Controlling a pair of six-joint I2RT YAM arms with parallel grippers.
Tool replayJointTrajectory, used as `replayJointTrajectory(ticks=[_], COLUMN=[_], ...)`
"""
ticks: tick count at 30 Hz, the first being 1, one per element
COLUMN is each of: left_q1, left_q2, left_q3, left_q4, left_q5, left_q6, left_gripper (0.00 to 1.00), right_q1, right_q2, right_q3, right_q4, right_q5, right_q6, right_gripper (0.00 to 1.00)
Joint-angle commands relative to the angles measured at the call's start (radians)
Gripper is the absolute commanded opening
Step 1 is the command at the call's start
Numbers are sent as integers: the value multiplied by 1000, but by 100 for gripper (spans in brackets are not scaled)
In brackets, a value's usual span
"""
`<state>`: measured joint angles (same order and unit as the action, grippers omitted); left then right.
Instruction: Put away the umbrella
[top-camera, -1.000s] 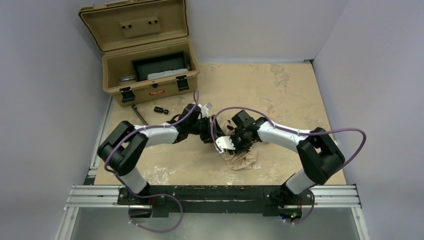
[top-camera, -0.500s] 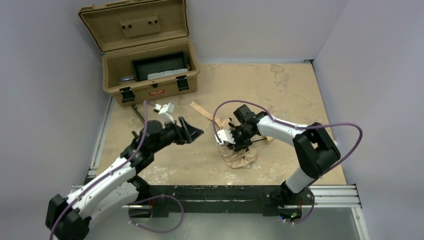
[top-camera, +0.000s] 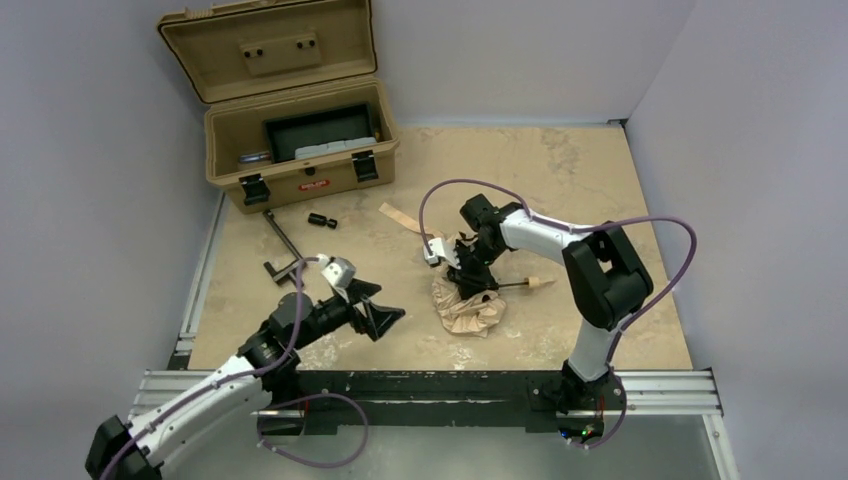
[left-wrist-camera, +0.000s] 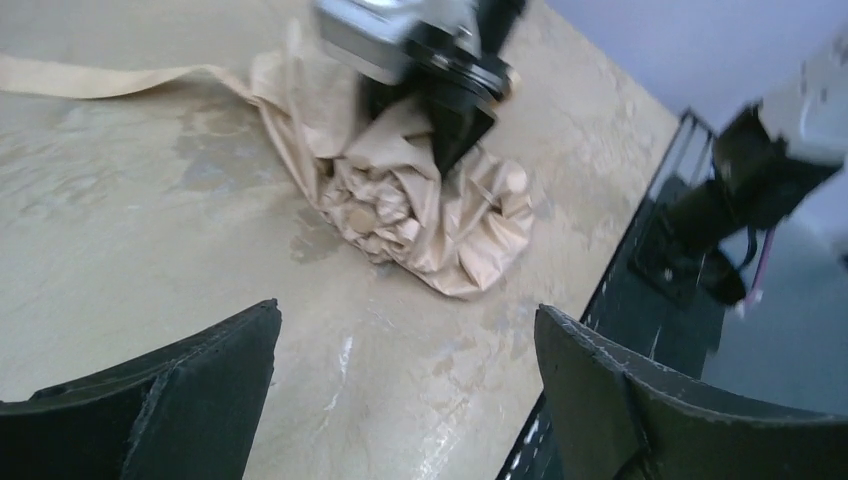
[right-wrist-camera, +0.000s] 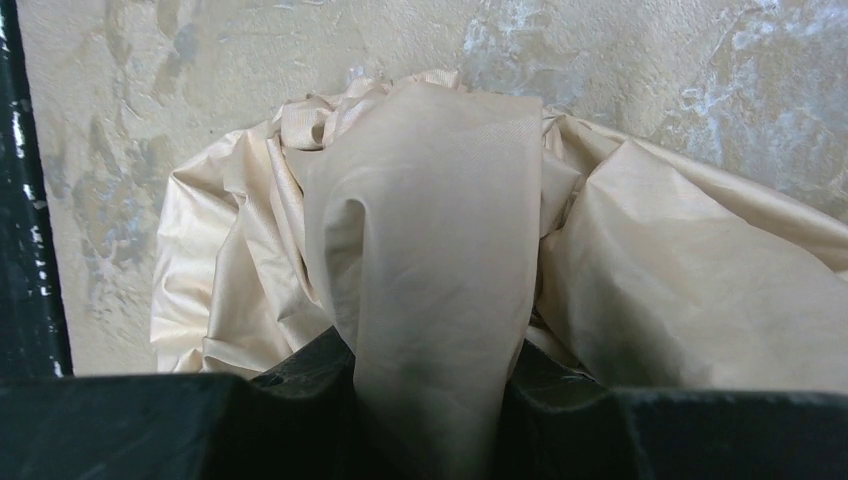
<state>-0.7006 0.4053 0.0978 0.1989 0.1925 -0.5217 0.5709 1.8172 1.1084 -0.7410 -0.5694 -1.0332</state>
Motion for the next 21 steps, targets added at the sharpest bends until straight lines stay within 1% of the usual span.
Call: replayJointTrajectory(ticks=[1, 4, 6, 10, 12, 15, 17, 21], left_q1=[-179, -248, -273, -304, -327, -350, -353, -356], left_q2=[176, 343, 450, 652, 737, 865, 921, 1008], left_q3=[90, 128, 132, 193, 242, 284, 290, 332], left_q4=[125, 205, 307, 464, 487, 553, 612, 616], left_q5=[-18, -94, -132, -154, -147, -177, -170, -139], left_q6=[423, 606, 711, 852, 902, 952, 966, 987], left_gripper=[95, 95, 96, 97, 97, 97, 97, 97], right_q1=[9, 7, 7, 7, 7, 7, 7, 6], right_q2=[147, 168, 180, 197, 201, 207, 207, 208], right_q3=[-53, -34, -22, -8, -6, -7, -8, -7], right_q4=[-46, -61, -69, -66, -62, -55, -53, -49], right_q5=[30, 21, 8, -4, -14, -27, -29, -33], right_q6=[43, 44, 40, 45, 46, 46, 45, 42], right_gripper=[9, 9, 9, 10, 10, 10, 11, 11])
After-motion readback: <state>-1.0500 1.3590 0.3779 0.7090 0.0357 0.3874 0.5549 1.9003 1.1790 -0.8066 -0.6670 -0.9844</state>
